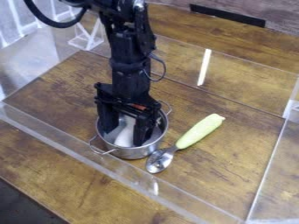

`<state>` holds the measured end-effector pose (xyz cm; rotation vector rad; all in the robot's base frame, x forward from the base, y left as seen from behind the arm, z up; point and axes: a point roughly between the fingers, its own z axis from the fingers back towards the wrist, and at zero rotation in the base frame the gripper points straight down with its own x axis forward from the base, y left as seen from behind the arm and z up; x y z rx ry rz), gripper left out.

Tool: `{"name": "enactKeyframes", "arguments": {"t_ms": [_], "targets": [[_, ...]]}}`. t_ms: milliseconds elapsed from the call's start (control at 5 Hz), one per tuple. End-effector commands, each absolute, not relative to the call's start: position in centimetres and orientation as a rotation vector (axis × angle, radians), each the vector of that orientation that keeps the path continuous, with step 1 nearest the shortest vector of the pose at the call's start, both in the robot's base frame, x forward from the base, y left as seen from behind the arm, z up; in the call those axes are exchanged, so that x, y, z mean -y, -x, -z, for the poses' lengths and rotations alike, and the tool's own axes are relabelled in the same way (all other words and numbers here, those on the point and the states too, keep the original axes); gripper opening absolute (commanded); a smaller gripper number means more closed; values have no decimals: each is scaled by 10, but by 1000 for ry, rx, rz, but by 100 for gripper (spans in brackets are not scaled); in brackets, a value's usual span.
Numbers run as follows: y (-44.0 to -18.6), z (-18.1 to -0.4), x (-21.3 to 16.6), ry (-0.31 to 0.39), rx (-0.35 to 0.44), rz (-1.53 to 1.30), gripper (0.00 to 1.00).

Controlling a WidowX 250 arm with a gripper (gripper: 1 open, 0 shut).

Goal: Remove the mushroom from the silver pot and put it on the table

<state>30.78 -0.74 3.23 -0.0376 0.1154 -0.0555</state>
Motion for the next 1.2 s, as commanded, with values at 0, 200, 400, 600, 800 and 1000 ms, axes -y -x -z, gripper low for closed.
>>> {"name": "enactKeyframes", "arguments": {"t_ms": [0,200,400,600,800,1000], "targets": [[-324,-43,8,45,-52,24,0],[-330,-43,10,51,-48,-8,0],[-339,-45,8,68,-36,-54,0],[-342,-59,6,82,-28,-65,0],[-342,-70,5,87,-27,-70,100],[-342,-65,-15,87,-28,-109,0]]}}
